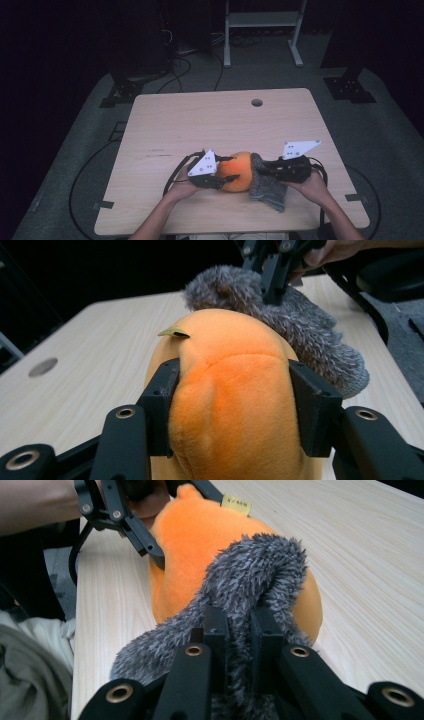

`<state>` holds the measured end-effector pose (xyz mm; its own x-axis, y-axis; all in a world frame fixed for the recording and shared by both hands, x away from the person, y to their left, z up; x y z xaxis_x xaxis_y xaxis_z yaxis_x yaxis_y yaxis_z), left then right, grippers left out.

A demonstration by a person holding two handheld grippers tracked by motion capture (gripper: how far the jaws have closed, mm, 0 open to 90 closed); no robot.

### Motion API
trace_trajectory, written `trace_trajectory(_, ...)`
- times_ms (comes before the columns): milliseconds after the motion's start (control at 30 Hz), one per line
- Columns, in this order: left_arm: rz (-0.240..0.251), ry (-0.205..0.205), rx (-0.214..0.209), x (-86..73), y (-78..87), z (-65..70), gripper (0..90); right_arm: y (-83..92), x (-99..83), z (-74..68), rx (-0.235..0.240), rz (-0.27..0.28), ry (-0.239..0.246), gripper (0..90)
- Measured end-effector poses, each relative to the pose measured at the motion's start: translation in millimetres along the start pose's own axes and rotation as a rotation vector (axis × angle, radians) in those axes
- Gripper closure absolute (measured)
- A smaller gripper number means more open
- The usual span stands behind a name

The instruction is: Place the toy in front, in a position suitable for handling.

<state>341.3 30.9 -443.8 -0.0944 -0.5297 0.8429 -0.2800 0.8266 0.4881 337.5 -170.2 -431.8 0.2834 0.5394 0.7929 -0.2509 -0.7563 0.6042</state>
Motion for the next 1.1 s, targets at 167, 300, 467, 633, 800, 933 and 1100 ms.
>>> trace_trajectory(167,-0.027,0.118,-0.008,-8.2,0.4,-5.6,24.3,-23.7,3.1,-2.9,0.006,-0.018,0.004,80.4)
trace_trajectory(300,-0.051,0.147,-0.009,-13.0,1.9,-8.3,30.1,-28.7,4.3,-3.9,-0.001,-0.022,0.015,80.5)
trace_trajectory(467,-0.039,0.159,-0.010,-18.6,4.7,-9.7,38.9,-27.2,-15.1,7.2,-0.018,-0.088,-0.023,80.5)
trace_trajectory(633,-0.021,0.130,-0.025,-22.9,7.4,-5.2,41.5,-13.6,-20.4,11.3,-0.009,-0.063,-0.058,80.4)
trace_trajectory(800,-0.015,0.101,-0.028,-24.2,9.6,-1.0,42.5,-16.5,1.0,9.3,0.028,0.008,-0.035,80.3)
trace_trajectory(933,-0.021,0.112,-0.033,-27.1,12.0,-1.3,42.2,-28.0,-2.1,13.7,0.060,-0.003,-0.058,80.4)
trace_trajectory(1100,-0.009,0.094,-0.042,-25.6,10.6,0.9,42.0,-25.5,-22.6,17.7,0.047,-0.111,-0.095,80.2)
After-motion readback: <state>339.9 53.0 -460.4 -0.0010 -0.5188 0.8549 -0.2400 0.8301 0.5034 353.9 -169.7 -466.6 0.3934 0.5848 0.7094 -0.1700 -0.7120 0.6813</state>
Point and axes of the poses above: each handheld gripper's, and its own axes: y roughly backward along the jaws, x roughly out of its top, z roughly to its right, the point moved 6 cm from there along -y, roughly forward along the jaws, and after that the axes turned 6 degrees about -z, right-handed, at the moved point
